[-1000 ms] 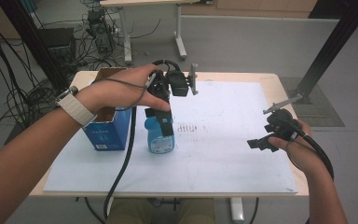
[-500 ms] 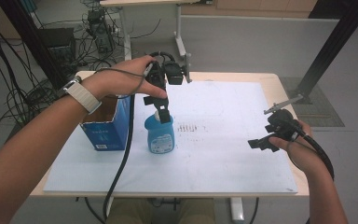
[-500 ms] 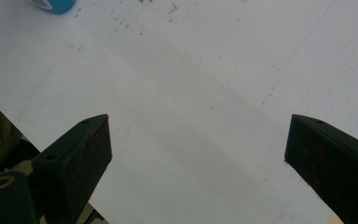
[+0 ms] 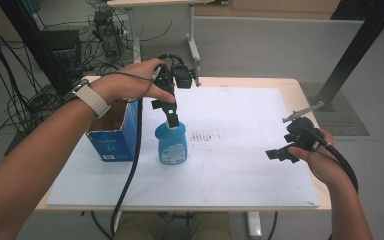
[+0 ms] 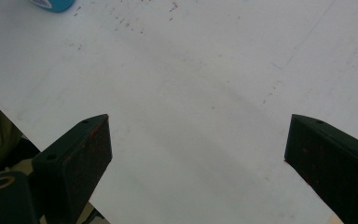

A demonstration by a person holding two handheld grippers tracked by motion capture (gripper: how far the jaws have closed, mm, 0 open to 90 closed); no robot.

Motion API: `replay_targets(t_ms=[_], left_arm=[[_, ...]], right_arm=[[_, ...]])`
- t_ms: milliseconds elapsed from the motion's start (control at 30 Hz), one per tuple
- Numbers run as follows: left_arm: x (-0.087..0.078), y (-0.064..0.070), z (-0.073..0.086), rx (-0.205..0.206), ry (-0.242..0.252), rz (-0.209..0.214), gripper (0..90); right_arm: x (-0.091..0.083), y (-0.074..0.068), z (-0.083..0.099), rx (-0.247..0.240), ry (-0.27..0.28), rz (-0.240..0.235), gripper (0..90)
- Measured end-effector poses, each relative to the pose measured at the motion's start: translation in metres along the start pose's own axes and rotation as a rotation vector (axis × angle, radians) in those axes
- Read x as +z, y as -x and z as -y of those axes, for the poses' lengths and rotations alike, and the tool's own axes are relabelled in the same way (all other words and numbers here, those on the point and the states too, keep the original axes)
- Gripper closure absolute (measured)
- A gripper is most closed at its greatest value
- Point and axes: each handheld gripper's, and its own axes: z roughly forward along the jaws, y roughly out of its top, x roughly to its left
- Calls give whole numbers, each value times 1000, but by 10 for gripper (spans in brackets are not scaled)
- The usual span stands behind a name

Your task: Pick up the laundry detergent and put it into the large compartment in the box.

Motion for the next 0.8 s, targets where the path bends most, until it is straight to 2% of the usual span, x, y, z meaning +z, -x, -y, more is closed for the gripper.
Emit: replay_targets(t_ms=[367,633,800], left_arm=[[7,-6,-5,0,-35,-7,56],[16,-13,-3,4,-35,14,56],[23,-14,0,-3,-38,-1,56]], right_arm=[[0,-1,-1,0,-3,-1,71],[1,-1,0,3,-4,-2,72],[1,-1,0,5,-5,-3,72]])
